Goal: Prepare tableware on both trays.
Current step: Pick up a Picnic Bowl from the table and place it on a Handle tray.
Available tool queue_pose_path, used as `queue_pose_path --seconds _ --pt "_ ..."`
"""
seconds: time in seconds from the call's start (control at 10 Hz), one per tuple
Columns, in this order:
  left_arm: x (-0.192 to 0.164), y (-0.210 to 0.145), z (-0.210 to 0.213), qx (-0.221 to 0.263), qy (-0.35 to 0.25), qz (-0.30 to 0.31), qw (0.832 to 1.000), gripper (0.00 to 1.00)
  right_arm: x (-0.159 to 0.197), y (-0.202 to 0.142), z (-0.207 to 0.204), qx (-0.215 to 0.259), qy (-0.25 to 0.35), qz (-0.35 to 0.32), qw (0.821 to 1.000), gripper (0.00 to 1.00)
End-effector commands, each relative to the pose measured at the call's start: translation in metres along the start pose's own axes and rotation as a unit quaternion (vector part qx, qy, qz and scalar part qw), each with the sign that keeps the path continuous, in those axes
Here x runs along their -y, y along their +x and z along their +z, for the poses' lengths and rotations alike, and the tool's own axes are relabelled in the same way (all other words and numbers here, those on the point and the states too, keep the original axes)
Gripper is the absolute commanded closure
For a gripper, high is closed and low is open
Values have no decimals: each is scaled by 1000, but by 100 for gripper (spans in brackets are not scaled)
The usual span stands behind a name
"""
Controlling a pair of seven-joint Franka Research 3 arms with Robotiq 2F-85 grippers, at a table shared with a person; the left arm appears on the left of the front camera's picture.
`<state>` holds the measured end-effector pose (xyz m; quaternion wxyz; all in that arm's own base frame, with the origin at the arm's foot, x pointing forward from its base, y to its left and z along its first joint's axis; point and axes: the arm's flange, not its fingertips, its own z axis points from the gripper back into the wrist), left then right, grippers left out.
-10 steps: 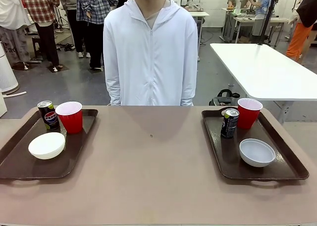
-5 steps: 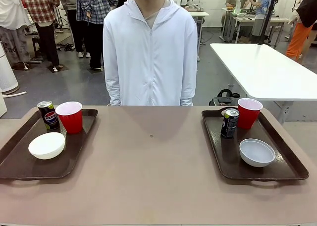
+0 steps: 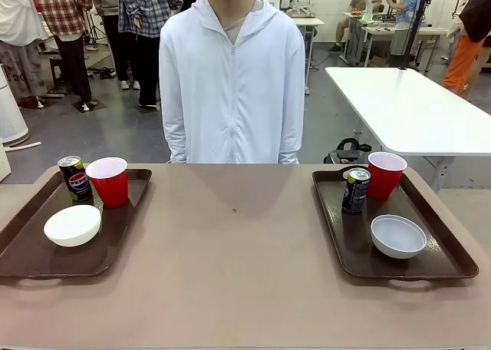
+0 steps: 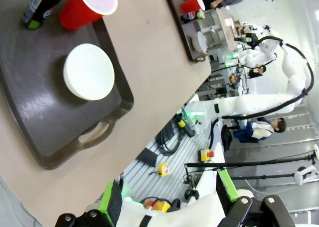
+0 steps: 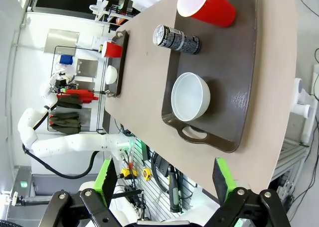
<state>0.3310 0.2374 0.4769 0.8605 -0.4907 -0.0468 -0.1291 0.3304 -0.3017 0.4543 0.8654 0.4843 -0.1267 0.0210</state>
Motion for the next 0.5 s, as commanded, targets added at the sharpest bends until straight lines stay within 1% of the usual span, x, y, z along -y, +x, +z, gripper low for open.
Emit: queue_pose_path --seconds 0.0,0.4 --pt "2 -1 1 2 0 -2 1000 0 -2 -3 -1 -4 -11 -4 1000 0" --pt "2 -1 1 2 0 -2 1000 0 -2 -3 -1 -4 -11 -4 1000 0"
